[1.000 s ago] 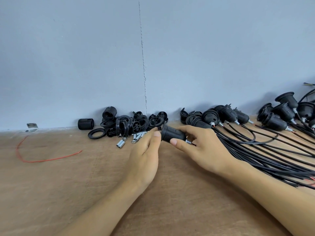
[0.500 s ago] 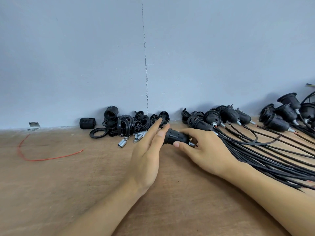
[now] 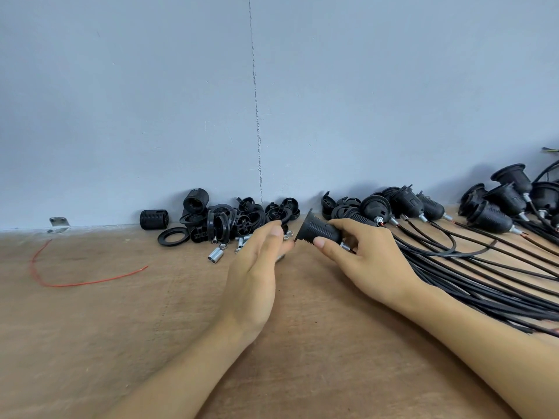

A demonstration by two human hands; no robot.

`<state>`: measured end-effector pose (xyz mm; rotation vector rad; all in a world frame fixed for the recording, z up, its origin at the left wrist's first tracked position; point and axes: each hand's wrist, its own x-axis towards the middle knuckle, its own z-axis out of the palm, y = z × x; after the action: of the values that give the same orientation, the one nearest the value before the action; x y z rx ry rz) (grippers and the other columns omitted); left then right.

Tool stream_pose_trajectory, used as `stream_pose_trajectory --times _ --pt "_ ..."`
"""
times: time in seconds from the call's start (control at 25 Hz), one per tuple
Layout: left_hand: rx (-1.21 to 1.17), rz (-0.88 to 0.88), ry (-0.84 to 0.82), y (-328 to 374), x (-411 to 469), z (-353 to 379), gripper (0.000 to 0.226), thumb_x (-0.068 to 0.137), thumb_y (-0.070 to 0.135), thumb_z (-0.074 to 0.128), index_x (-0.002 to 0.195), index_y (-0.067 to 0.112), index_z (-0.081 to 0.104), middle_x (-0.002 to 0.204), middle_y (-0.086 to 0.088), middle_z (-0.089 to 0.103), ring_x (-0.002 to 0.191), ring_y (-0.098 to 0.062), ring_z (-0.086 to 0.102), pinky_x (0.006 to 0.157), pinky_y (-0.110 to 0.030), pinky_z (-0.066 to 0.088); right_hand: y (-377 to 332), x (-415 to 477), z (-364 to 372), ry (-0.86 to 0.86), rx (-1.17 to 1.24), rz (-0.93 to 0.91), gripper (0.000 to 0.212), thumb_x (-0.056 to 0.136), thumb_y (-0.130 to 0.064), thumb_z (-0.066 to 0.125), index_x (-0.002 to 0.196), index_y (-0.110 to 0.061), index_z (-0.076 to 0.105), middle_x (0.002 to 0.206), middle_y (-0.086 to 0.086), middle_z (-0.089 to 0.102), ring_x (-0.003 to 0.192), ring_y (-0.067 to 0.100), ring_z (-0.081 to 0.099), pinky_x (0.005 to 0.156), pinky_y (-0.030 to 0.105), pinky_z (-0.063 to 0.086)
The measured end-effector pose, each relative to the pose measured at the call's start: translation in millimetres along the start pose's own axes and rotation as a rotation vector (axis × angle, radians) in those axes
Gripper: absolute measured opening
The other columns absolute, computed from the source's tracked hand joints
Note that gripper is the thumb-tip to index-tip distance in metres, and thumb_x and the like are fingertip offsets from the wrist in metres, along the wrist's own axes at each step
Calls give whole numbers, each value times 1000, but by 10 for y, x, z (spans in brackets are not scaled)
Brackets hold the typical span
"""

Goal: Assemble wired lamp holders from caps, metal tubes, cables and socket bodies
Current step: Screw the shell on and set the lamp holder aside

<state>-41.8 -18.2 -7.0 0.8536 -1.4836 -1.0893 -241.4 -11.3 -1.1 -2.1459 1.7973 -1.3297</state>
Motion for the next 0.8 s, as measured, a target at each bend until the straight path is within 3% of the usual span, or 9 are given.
stream_pose_trajectory --times 0.12,0.2,0.28,0.4,0.56,0.64,0.8 --pt "-24 -36 -13 -47 38 -16 55 90 65 41 133 35 59 127 8 71 120 5 60 112 -25 40 -68 -7 -3 -40 37 -67 24 88 -55 63 107 -41 68 84 -36 60 81 -4 58 65 10 38" --pt "-39 -34 -2 -62 58 -19 52 90 66 43 129 36 61 126 10 71 124 -2 60 115 -39 39 -107 -11 3 -88 46 -112 29 87 -57 60 108 -38 68 84 -30 63 82 -2 59 66 8 38" --pt "-55 -32 18 -62 68 -19 55 86 71 44 125 37 62 125 11 71 125 -4 60 115 -43 38 -126 -22 9 -146 8 -157 36 88 -59 59 113 -35 67 90 -27 67 85 -6 60 69 9 41" --pt "-71 -29 17 -64 68 -18 52 84 71 46 120 39 64 122 13 73 123 -2 61 114 -42 40 -125 -63 30 -161 -115 -208 37 87 -61 59 115 -37 63 90 -25 64 80 -13 53 69 6 38" --pt "-44 -8 -19 -37 55 -5 59 86 68 44 124 27 63 122 17 72 123 3 59 111 -33 41 -95 -50 41 -115 -228 -195 39 88 -63 58 111 -33 66 91 -17 68 77 4 54 64 16 34" --pt "-21 -10 -30 -23 35 1 52 92 62 42 123 27 64 120 19 73 121 6 60 108 -26 40 -68 -40 44 -85 -240 -154 36 88 -62 60 110 -35 66 90 -16 68 78 5 58 64 22 37" --pt "20 -48 -27 -4 -2 13 32 105 49 42 119 32 65 114 22 74 114 10 62 97 -15 39 0 -8 37 -67 -172 -26 33 87 -60 61 111 -39 67 90 -21 66 81 1 58 66 21 42"
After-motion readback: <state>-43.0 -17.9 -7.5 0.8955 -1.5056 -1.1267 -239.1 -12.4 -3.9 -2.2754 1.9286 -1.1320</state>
